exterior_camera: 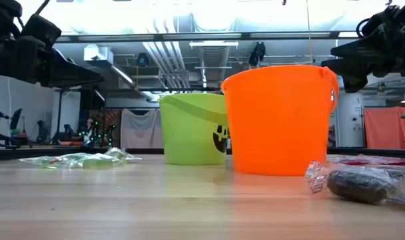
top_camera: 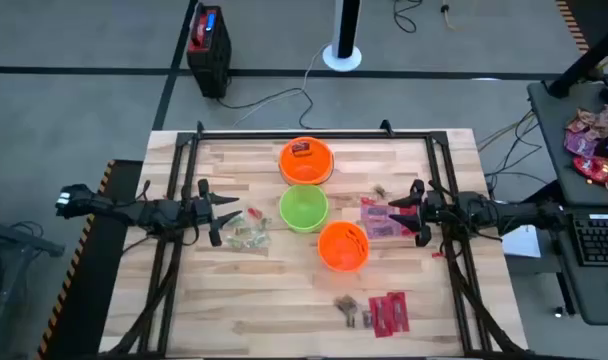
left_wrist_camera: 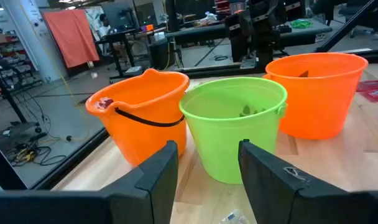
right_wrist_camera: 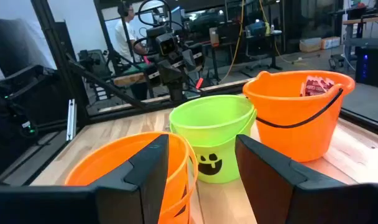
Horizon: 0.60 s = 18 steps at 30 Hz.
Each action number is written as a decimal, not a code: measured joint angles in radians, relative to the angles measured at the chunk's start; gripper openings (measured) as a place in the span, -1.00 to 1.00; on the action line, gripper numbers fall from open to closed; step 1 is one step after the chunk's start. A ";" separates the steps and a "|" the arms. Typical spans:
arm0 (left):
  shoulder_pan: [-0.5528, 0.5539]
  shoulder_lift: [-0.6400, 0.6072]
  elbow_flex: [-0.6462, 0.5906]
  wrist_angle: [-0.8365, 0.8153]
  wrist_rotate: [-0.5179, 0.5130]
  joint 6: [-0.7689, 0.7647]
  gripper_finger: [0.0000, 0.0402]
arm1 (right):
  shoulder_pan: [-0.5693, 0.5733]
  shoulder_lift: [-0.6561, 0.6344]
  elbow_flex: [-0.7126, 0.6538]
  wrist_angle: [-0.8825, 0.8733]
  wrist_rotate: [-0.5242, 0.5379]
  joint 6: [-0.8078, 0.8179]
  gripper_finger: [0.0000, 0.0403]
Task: Sort candy by brand, put in halloween buckets
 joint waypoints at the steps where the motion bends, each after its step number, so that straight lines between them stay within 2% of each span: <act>1: 0.000 0.000 0.000 0.000 0.000 0.000 -0.24 | 0.000 0.000 0.000 0.000 0.000 0.000 -0.12; 18: 0.000 0.000 0.000 0.000 -0.006 0.000 -0.24 | 0.000 0.000 0.000 0.000 0.000 0.000 -0.12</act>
